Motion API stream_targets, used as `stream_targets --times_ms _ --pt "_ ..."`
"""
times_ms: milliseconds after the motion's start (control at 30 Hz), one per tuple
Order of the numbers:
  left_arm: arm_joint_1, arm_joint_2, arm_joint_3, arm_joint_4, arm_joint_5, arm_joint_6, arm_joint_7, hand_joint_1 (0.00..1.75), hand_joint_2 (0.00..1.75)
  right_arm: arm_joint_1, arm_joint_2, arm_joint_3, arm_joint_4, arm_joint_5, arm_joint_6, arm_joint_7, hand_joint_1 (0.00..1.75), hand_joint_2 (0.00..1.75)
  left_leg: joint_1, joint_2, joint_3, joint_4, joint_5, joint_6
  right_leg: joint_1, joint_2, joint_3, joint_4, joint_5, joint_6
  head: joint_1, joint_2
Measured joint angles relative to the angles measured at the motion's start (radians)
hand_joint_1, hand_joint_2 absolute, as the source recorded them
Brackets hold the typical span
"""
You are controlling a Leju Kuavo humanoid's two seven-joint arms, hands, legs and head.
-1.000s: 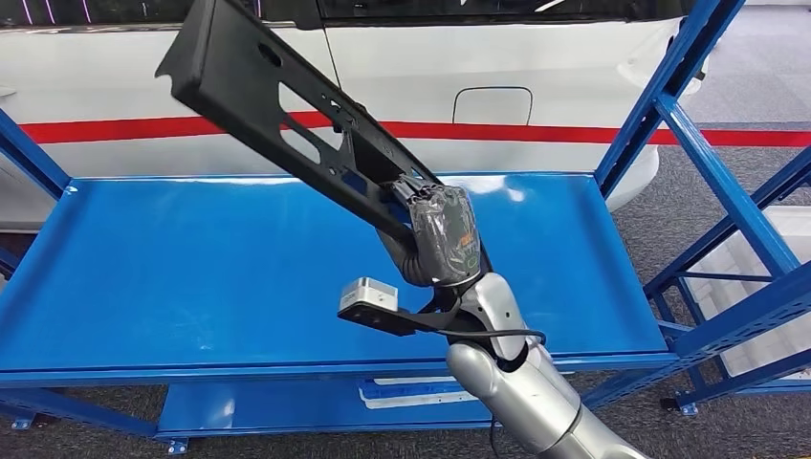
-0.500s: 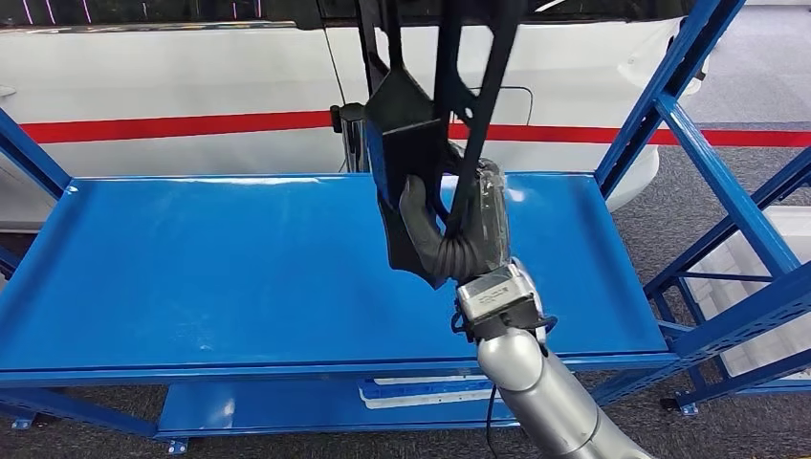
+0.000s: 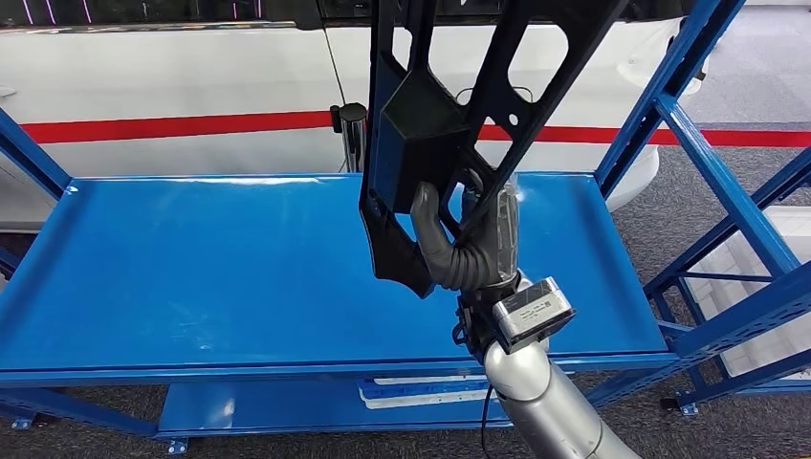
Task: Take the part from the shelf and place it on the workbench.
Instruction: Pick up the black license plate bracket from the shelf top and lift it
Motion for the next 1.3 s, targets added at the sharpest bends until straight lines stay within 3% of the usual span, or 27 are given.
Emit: stream_targets --times_ms 167,267,367,433,500,533,567,600,667,700,767,867,933,1000,1033,1067,1100,1133,1200,1267,1300 --pt "-0.001 0.000 0.002 0.000 0.002 0.000 0.000 0.00 1.75 0.012 0.005 0.000 -0.005 0.001 0.000 0.005 1.75 1.75 -0.001 0.000 -0.001 0.003 -0.003 0.003 -0.004 0.000 0.000 -0.002 0.001 0.002 0.000 0.000" --pt "-0.002 0.003 0.002 0.000 0.002 -0.001 0.001 0.00 1.75 0.019 0.010 -0.001 -0.010 0.009 0.002 0.013 1.75 1.75 -0.005 -0.001 -0.004 0.009 -0.006 0.014 -0.015 0.000 0.000 -0.006 0.004 0.007 0.000 0.000" --pt "-0.004 0.004 0.003 -0.001 0.002 -0.004 0.004 0.00 1.75 0.032 0.013 -0.006 -0.023 0.028 0.011 0.025 1.75 1.75 -0.004 0.000 0.004 -0.014 0.012 0.031 -0.016 0.000 -0.002 -0.002 -0.001 0.016 0.000 0.000" --pt "-0.009 0.004 0.003 -0.004 0.002 -0.009 0.009 0.00 1.75 0.043 0.012 -0.012 -0.031 0.037 0.017 0.028 1.75 1.75 0.001 0.004 0.010 -0.035 0.026 0.043 -0.018 0.000 -0.034 0.067 -0.045 0.008 0.003 0.000" --pt "-0.012 0.004 0.003 -0.006 0.001 -0.013 0.015 0.00 1.75 0.060 0.007 -0.018 -0.034 0.045 0.021 0.025 1.75 1.75 0.000 0.004 0.007 -0.037 0.030 0.045 -0.016 0.001 -0.092 0.199 -0.103 0.002 0.007 0.000" --pt "-0.012 0.005 0.004 -0.006 0.001 -0.016 0.017 0.00 1.75 0.069 0.004 -0.021 -0.035 0.048 0.022 0.024 1.75 1.75 0.000 0.003 0.005 -0.037 0.032 0.043 -0.016 0.002 -0.115 0.251 -0.119 0.005 0.008 0.000" --pt "-0.012 0.005 0.005 -0.007 0.001 -0.018 0.018 0.00 1.75 0.078 0.001 -0.024 -0.035 0.051 0.023 0.023 1.75 1.75 0.002 0.003 0.003 -0.037 0.034 0.039 -0.017 0.002 -0.120 0.265 -0.117 0.014 0.008 0.000" --pt "-0.012 0.005 0.005 -0.007 0.000 -0.020 0.019 0.00 1.75 0.085 -0.001 -0.027 -0.036 0.054 0.023 0.023 1.75 1.75 0.005 0.002 0.000 -0.036 0.037 0.034 -0.020 0.002 -0.105 0.237 -0.098 0.026 0.008 0.000" --pt "-0.012 0.008 0.007 -0.007 0.000 -0.024 0.019 0.00 1.75 0.091 -0.002 -0.030 -0.039 0.067 0.027 0.022 1.75 1.75 0.013 0.001 -0.008 -0.029 0.041 0.017 -0.030 0.002 -0.036 0.106 -0.047 0.052 0.009 0.000" --pt "-0.012 0.010 0.009 -0.008 0.000 -0.025 0.019 0.00 1.75 0.093 -0.002 -0.031 -0.042 0.076 0.030 0.023 1.75 1.75 0.015 -0.001 -0.012 -0.025 0.043 0.007 -0.028 0.006 -0.011 0.060 -0.026 0.056 0.012 0.000" --pt "-0.012 0.014 0.013 -0.008 0.000 -0.026 0.019 0.00 1.75 0.100 -0.002 -0.036 -0.047 0.090 0.035 0.023 1.75 1.75 0.010 -0.006 -0.020 -0.016 0.048 -0.011 -0.026 0.017 -0.004 0.040 -0.018 0.041 0.014 0.000" --pt "-0.008 0.015 0.017 -0.008 0.000 -0.028 0.018 0.00 1.75 0.108 0.000 -0.040 -0.052 0.096 0.038 0.025 1.75 1.75 0.015 -0.011 -0.033 -0.005 0.045 -0.023 -0.027 0.021 -0.031 0.060 -0.012 -0.002 0.005 0.000" --pt "-0.005 0.015 0.018 -0.008 0.000 -0.028 0.018 0.00 1.75 0.109 0.003 -0.041 -0.055 0.098 0.039 0.024 1.75 1.75 0.016 -0.008 -0.064 0.067 -0.025 -0.016 -0.017 0.019 -0.049 0.062 0.002 -0.034 0.002 0.000" --pt "-0.004 0.015 0.019 -0.008 0.001 -0.028 0.018 0.00 1.75 0.111 0.005 -0.041 -0.056 0.100 0.040 0.024 1.75 1.75 0.005 -0.009 -0.112 0.207 -0.124 -0.002 -0.001 0.016 -0.072 0.063 0.019 -0.060 0.002 0.000" --pt "-0.004 0.015 0.019 -0.008 0.001 -0.028 0.018 0.00 1.75 0.113 0.006 -0.042 -0.057 0.102 0.040 0.024 1.75 1.75 -0.003 -0.010 -0.127 0.266 -0.152 0.005 0.009 0.016 -0.084 0.063 0.027 -0.069 0.001 0.000" --pt "-0.004 0.015 0.020 -0.008 0.001 -0.028 0.018 0.00 1.75 0.115 0.006 -0.042 -0.057 0.104 0.042 0.024 1.75 1.75 -0.011 -0.010 -0.127 0.298 -0.161 0.015 0.020 0.015 -0.096 0.063 0.036 -0.076 0.001 0.000" --pt "-0.004 0.015 0.020 -0.008 0.001 -0.028 0.018 0.00 1.75 0.117 0.006 -0.042 -0.057 0.107 0.043 0.023 1.75 1.75 -0.019 -0.010 -0.109 0.295 -0.151 0.028 0.030 0.015 -0.107 0.063 0.044 -0.081 0.001 0.000" --pt "-0.004 0.015 0.021 -0.008 0.001 -0.028 0.017 0.00 1.75 0.117 0.006 -0.042 -0.057 0.109 0.045 0.023 1.75 1.75 -0.029 -0.011 -0.073 0.258 -0.130 0.045 0.039 0.016 -0.117 0.063 0.053 -0.084 0.001 0.000" --pt "-0.005 0.018 0.024 -0.009 0.002 -0.030 0.016 0.00 1.75 0.118 0.007 -0.043 -0.057 0.114 0.048 0.021 1.75 1.75 -0.051 -0.011 0.023 0.129 -0.113 0.085 0.051 0.017 -0.130 0.063 0.069 -0.086 0.004 0.000" --pt "-0.005 0.021 0.031 -0.009 0.007 -0.033 0.015 0.00 1.75 0.119 0.009 -0.044 -0.058 0.121 0.050 0.020 1.75 1.75 -0.067 -0.008 0.076 0.049 -0.113 0.105 0.048 0.013 -0.133 0.061 0.081 -0.079 0.006 0.000" --pt "-0.005 0.022 0.034 -0.009 0.009 -0.034 0.014 0.00 1.75 0.119 0.011 -0.044 -0.058 0.123 0.050 0.019 1.75 1.75 -0.072 -0.006 0.078 0.040 -0.107 0.105 0.046 0.011 -0.132 0.058 0.089 -0.072 0.006 0.000"
